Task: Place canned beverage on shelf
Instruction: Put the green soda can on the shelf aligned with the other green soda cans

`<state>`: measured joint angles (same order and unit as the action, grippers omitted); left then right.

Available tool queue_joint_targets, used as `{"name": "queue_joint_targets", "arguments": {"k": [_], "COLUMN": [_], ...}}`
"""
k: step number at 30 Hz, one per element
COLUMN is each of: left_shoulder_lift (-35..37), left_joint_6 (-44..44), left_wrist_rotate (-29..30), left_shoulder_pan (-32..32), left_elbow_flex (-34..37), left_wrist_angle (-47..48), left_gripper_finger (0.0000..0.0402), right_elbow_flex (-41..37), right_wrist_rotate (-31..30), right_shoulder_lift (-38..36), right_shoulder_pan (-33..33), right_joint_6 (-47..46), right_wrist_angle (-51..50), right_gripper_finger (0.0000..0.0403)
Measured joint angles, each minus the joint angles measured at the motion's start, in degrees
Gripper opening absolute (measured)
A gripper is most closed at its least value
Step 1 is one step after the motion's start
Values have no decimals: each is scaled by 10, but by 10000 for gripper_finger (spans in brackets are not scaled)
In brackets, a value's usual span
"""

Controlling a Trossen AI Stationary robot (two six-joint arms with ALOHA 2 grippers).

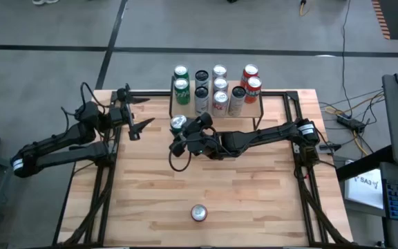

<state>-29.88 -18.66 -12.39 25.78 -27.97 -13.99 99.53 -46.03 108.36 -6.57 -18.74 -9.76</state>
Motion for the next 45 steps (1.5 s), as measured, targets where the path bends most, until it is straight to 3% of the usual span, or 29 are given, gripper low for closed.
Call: {"name": "queue_joint_targets", "arguments": {"k": [14, 20, 45], "left_shoulder_lift": [-12, -13, -34], "left_joint_6": [-49, -49, -63], "left_wrist_rotate": [-1, -1, -1], "left_shoulder_pan": [0, 0, 0], "left_elbow_flex": [-1, -1, -1], "left_wrist_angle": [30, 30, 20], "left_gripper_finger": [317, 317, 317], "right_elbow_flex": [-27, -7, -4], "right_wrist_rotate": [-11, -36, -54], "right_shoulder_lift": [26, 46, 69], "right_shoulder_pan": [21, 29, 65], "right_joint_6": [45, 74, 52], "right_wrist_angle": [98, 98, 128], "right_gripper_finger": [297, 297, 297]}}
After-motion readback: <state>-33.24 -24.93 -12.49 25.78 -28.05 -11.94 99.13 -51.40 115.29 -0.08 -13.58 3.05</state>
